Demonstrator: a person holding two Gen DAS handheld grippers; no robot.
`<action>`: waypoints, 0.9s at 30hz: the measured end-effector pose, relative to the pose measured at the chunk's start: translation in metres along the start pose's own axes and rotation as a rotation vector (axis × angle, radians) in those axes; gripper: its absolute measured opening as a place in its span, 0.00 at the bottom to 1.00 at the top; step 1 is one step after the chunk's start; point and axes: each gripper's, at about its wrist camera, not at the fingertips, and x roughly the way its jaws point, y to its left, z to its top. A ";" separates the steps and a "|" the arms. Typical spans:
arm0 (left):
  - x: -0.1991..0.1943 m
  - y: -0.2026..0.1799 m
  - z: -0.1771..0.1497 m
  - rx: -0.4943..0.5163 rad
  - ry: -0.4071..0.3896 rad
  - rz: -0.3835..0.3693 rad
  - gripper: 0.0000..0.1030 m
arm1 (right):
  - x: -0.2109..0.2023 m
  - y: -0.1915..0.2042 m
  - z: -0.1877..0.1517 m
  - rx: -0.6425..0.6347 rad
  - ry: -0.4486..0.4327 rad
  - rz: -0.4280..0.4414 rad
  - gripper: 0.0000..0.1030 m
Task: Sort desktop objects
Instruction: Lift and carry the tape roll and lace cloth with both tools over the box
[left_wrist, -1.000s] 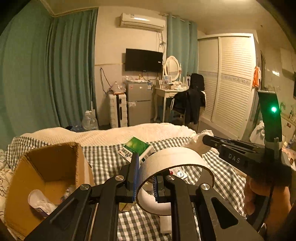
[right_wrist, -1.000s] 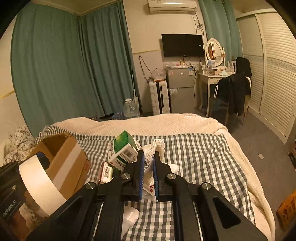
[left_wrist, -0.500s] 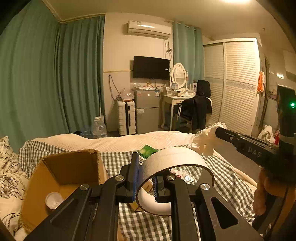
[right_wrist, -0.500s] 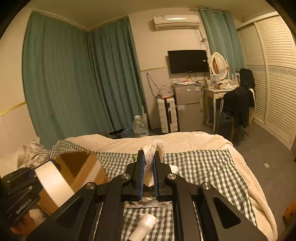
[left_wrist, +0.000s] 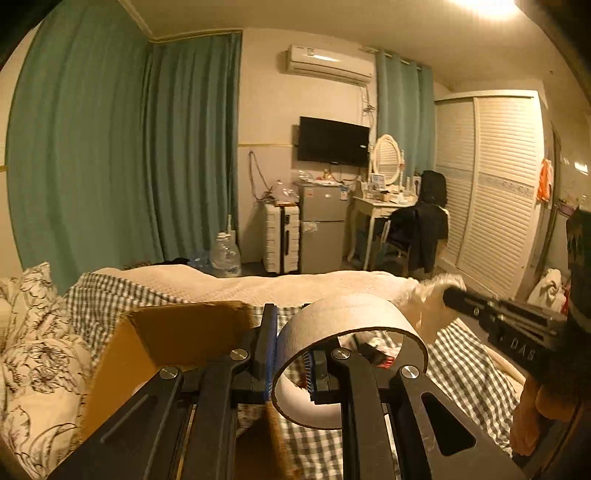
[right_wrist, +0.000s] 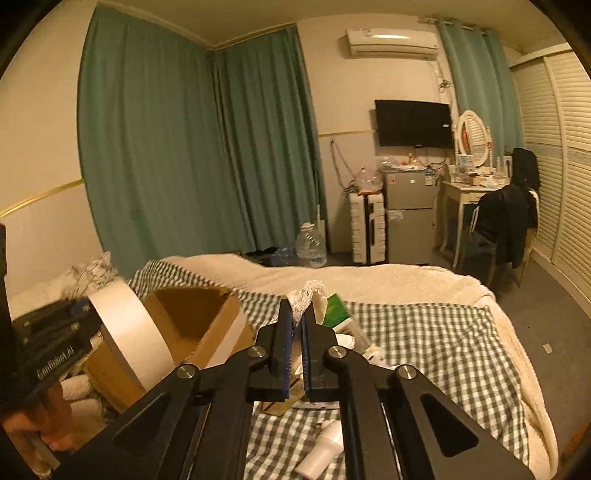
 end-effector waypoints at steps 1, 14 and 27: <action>-0.001 0.004 0.001 -0.003 -0.001 0.009 0.13 | 0.002 0.002 -0.001 0.004 0.005 0.004 0.04; 0.003 0.055 0.002 -0.050 0.024 0.095 0.13 | 0.016 0.053 -0.006 -0.104 -0.001 0.084 0.04; 0.014 0.097 -0.001 -0.088 0.078 0.205 0.13 | 0.036 0.091 -0.004 -0.121 -0.026 0.212 0.04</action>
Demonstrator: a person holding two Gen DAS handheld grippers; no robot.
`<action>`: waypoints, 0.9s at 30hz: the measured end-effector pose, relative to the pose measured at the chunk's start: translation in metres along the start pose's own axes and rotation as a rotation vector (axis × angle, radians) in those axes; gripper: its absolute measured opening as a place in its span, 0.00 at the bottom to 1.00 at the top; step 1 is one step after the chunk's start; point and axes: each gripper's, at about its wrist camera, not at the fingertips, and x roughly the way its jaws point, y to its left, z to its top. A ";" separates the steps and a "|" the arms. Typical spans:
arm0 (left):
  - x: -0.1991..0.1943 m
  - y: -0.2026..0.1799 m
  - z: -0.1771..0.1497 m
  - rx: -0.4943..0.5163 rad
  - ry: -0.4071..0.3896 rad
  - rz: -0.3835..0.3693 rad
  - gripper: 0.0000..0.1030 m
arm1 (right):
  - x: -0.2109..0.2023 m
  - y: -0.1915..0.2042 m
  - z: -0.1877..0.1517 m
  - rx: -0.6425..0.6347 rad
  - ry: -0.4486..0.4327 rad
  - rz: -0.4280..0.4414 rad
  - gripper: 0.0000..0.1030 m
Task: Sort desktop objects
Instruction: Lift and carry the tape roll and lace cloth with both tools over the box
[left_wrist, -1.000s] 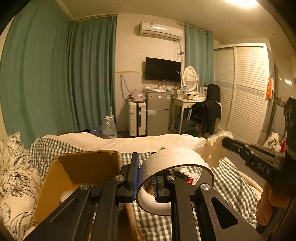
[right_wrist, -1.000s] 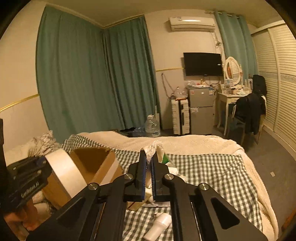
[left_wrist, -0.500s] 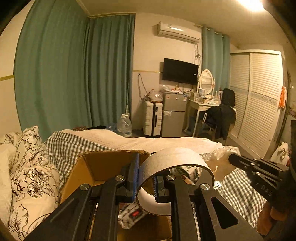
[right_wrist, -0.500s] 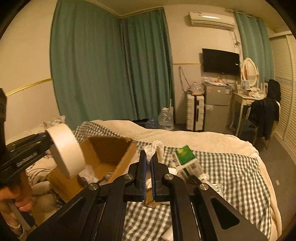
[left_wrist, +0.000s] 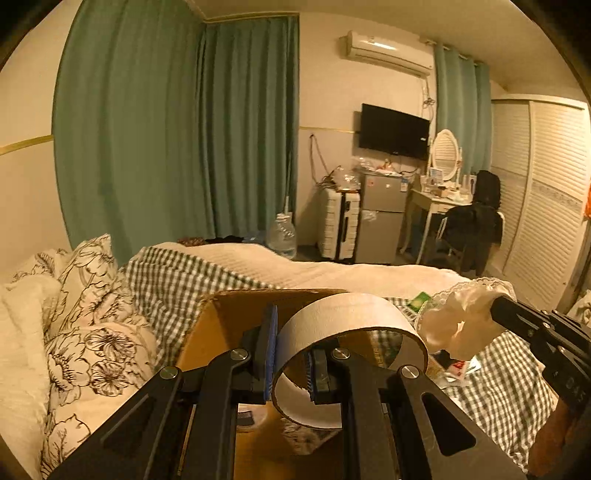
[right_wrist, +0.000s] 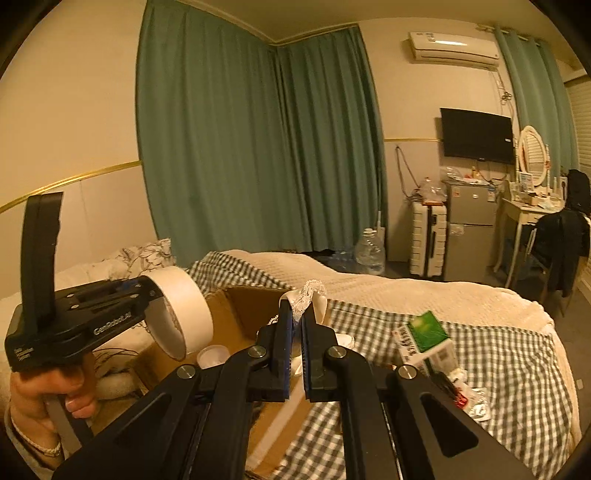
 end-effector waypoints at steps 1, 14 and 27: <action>0.002 0.003 0.000 0.000 0.003 0.009 0.13 | 0.003 0.002 0.001 -0.006 0.001 0.005 0.04; 0.045 0.039 -0.015 -0.020 0.116 0.082 0.13 | 0.058 0.040 -0.011 -0.086 0.081 0.053 0.04; 0.094 0.056 -0.045 -0.021 0.286 0.129 0.13 | 0.114 0.048 -0.041 -0.110 0.230 0.077 0.04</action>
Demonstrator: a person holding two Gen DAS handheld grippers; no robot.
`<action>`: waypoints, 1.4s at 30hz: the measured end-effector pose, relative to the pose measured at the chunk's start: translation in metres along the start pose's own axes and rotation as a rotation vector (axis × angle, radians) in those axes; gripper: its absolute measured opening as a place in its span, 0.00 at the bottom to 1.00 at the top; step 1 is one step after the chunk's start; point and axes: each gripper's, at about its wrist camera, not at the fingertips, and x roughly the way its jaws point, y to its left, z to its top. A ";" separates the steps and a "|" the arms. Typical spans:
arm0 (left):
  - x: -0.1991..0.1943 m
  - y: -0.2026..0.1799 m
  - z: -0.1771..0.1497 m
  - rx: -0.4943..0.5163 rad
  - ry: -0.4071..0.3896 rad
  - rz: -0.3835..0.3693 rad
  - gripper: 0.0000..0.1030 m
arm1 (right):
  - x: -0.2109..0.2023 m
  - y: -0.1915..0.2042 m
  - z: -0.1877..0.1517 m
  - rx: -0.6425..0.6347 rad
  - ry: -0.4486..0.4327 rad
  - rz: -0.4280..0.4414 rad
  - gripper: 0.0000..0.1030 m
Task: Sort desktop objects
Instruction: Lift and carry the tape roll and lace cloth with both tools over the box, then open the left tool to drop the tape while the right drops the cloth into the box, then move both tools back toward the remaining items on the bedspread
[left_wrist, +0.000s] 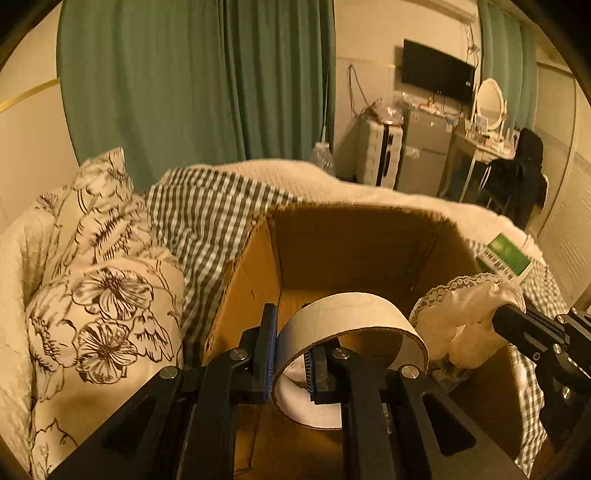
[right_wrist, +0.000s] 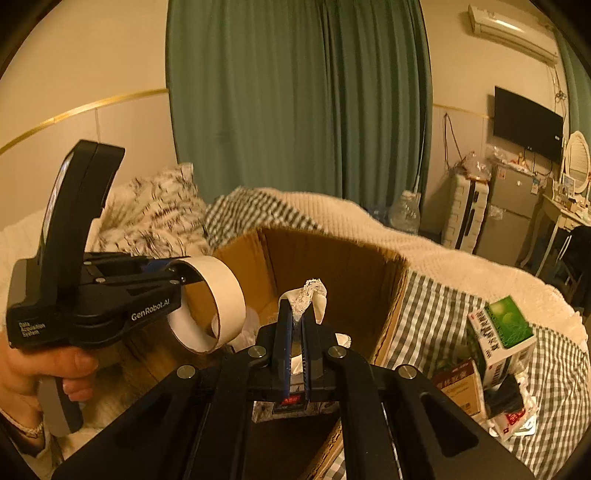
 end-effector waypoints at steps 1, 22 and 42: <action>0.003 0.000 -0.001 0.004 0.011 0.006 0.13 | 0.003 0.000 -0.002 0.002 0.010 0.004 0.04; -0.011 -0.007 0.003 -0.006 -0.002 0.009 0.59 | -0.018 0.004 -0.010 -0.011 -0.041 -0.023 0.33; -0.076 -0.035 0.014 -0.020 -0.208 -0.042 0.91 | -0.101 -0.028 0.006 0.087 -0.244 -0.121 0.61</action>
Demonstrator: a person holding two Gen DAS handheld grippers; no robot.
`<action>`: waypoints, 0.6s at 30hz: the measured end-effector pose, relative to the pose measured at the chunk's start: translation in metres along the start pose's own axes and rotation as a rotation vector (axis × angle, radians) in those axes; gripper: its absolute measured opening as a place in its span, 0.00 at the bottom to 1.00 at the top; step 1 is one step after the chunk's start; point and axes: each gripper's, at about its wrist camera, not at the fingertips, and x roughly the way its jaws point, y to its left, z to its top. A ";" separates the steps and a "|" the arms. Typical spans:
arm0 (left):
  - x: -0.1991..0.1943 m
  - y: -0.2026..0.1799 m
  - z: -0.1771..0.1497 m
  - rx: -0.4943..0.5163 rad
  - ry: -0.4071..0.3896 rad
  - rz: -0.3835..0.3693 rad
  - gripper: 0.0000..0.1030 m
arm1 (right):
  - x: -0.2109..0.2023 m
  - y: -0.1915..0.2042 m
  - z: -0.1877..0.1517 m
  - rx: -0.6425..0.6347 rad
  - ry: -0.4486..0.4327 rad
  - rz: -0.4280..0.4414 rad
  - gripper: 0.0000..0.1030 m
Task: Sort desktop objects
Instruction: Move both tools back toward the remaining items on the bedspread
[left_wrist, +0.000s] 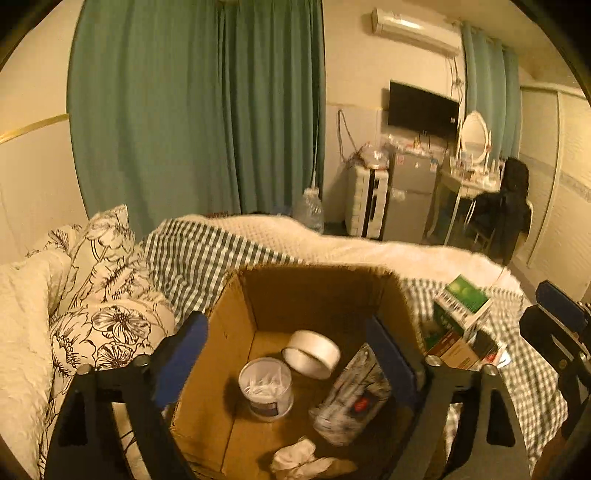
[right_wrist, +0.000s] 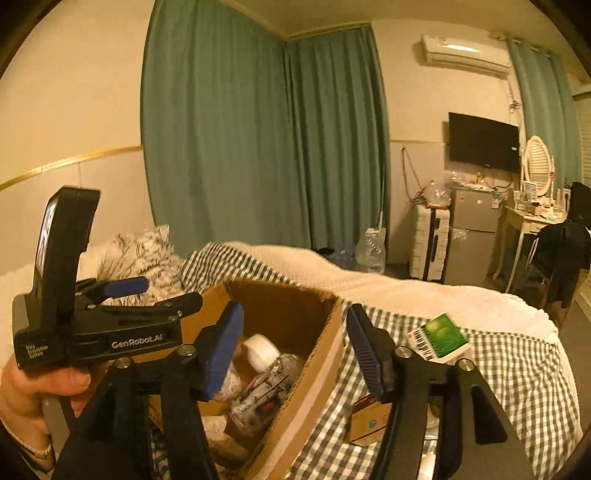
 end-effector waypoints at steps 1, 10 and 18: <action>-0.003 -0.001 0.001 -0.004 -0.008 -0.007 0.94 | -0.004 -0.003 0.002 0.005 -0.007 -0.004 0.63; -0.030 -0.029 0.003 0.044 -0.095 -0.071 1.00 | -0.036 -0.030 0.015 0.045 -0.051 -0.078 0.71; -0.038 -0.050 0.002 0.006 -0.117 -0.086 1.00 | -0.059 -0.050 0.015 0.061 -0.070 -0.131 0.77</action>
